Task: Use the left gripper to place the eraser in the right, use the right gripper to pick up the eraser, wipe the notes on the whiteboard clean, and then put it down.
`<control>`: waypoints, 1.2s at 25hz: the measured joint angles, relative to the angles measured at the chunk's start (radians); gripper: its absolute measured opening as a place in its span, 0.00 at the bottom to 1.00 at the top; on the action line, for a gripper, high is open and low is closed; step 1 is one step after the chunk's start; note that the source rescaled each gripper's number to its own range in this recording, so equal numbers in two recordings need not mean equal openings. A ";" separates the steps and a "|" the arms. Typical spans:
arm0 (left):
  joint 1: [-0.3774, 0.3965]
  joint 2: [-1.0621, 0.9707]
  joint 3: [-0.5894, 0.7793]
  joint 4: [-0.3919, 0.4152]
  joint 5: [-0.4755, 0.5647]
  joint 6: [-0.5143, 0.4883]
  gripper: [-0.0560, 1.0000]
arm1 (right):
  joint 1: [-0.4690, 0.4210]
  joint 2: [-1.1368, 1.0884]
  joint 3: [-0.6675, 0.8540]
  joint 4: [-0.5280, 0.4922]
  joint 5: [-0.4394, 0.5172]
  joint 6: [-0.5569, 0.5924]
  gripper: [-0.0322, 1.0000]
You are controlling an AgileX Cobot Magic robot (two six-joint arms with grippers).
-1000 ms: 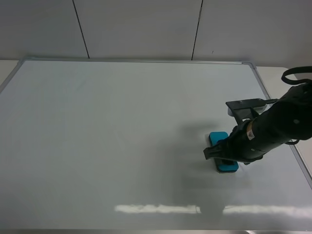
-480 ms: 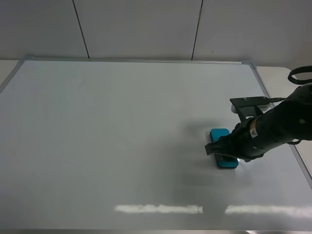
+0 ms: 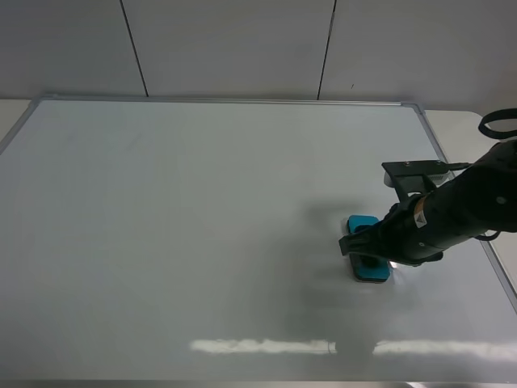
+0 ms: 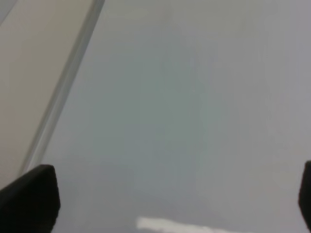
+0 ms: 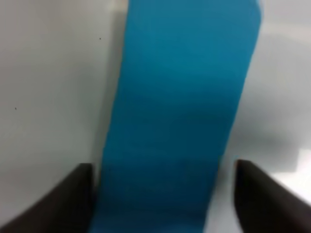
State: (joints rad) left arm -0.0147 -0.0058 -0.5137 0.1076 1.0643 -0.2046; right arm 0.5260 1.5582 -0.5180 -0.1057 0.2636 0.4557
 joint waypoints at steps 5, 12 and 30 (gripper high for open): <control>0.000 0.000 0.000 0.000 0.000 0.000 1.00 | 0.000 0.000 0.000 0.001 0.000 0.000 0.94; 0.000 0.000 0.000 0.000 0.000 0.000 1.00 | 0.000 -0.001 0.000 0.001 0.000 0.001 0.97; 0.000 0.000 0.000 0.000 0.000 0.000 1.00 | 0.000 -0.226 0.001 0.021 0.072 -0.018 0.97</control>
State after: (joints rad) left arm -0.0147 -0.0058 -0.5137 0.1076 1.0643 -0.2046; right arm 0.5260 1.3325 -0.5169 -0.0847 0.3360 0.4377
